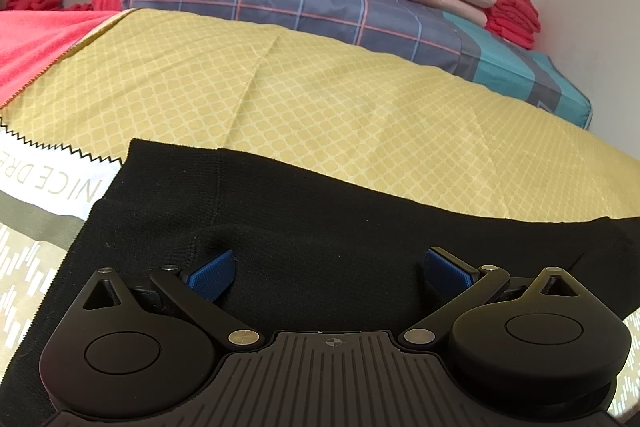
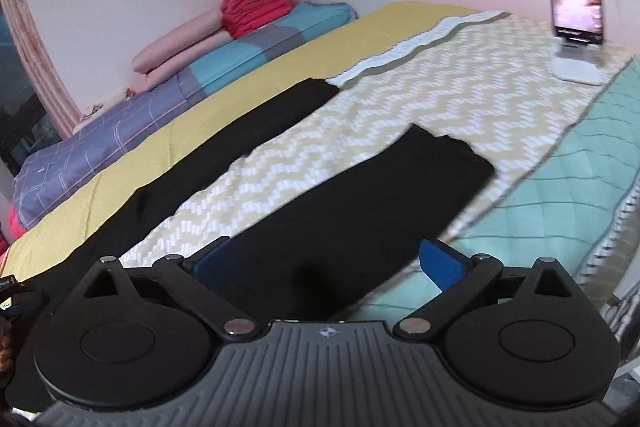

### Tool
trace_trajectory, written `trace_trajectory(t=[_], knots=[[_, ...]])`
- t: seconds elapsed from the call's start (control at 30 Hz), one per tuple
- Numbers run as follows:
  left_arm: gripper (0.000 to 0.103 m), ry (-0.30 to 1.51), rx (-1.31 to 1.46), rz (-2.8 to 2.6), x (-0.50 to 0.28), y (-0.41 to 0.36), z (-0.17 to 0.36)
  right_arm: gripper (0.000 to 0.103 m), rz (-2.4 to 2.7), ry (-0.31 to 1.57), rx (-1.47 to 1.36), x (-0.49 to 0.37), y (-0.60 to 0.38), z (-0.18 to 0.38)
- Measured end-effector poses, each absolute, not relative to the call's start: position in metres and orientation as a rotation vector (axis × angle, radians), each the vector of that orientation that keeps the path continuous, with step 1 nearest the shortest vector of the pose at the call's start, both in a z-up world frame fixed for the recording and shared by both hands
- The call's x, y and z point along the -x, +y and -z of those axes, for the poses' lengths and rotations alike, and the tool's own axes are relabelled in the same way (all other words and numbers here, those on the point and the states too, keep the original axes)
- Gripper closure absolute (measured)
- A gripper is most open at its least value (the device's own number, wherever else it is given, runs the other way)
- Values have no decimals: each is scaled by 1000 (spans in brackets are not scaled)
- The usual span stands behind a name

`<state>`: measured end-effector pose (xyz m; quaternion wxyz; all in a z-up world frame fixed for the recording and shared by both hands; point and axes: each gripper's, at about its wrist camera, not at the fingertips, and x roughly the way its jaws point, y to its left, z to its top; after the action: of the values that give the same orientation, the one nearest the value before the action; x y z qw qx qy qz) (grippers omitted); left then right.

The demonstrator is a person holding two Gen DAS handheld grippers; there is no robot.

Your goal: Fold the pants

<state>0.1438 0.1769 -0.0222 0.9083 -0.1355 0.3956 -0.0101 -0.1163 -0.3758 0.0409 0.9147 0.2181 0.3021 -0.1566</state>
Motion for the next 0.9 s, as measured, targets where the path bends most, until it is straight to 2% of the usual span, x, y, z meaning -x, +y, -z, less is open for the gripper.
trace_trajectory(t=[0.1, 0.27, 0.4, 0.5, 0.7, 0.9], knots=[[0, 835, 262, -1, -144, 174, 16, 4, 283, 642, -523, 130, -383, -37], [0, 793, 294, -30, -113, 179, -11, 5, 262, 624, -493, 142, -377, -42], [0, 729, 255, -58, -59, 182, -37, 12, 208, 632, -478, 137, -373, -43], [0, 778, 215, -153, -20, 184, -47, 22, 170, 638, -457, 130, -366, -43], [0, 870, 316, -204, 48, 205, -40, 25, 117, 644, -465, 115, -363, -41], [0, 914, 483, -142, 71, 219, -23, 25, 106, 638, -510, 111, -367, -40]])
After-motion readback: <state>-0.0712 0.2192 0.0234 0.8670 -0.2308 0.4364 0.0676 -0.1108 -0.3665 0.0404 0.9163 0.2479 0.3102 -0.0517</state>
